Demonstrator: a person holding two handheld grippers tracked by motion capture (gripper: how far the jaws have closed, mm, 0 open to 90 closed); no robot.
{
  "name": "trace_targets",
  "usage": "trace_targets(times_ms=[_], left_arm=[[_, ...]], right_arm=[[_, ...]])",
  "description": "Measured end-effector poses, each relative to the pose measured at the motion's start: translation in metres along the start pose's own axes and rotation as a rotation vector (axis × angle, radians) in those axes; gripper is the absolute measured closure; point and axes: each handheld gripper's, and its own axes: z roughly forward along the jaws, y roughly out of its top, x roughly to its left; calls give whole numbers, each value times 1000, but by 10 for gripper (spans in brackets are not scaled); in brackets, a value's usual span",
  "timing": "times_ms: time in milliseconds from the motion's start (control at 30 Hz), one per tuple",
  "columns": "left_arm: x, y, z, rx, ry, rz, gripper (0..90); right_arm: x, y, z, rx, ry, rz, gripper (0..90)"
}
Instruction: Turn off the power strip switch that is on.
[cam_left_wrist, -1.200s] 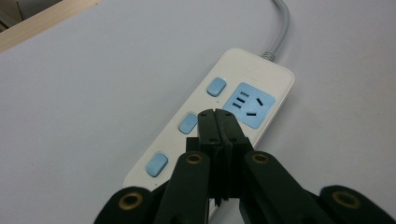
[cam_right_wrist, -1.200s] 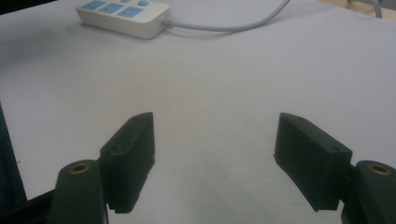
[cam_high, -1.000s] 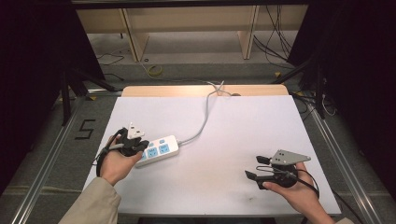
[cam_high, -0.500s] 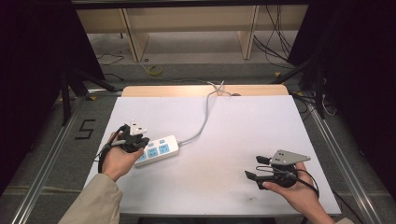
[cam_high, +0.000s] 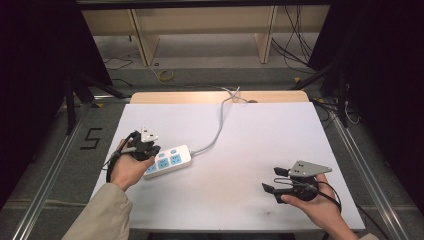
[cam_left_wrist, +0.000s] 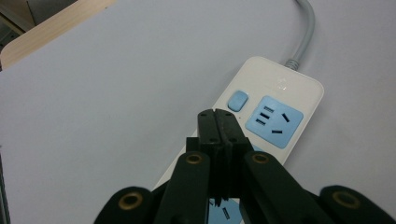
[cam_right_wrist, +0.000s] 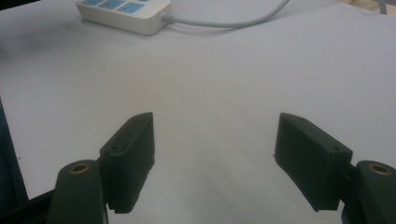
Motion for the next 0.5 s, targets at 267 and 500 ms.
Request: trace_targets(times_ms=[267,500], left_arm=[[2,2,2,7,-1,2,899],[4,4,4,15,1,1,899]], right_arm=[[0,0,0,2,2,0,291],[0,0,0,4,4,-1,291]])
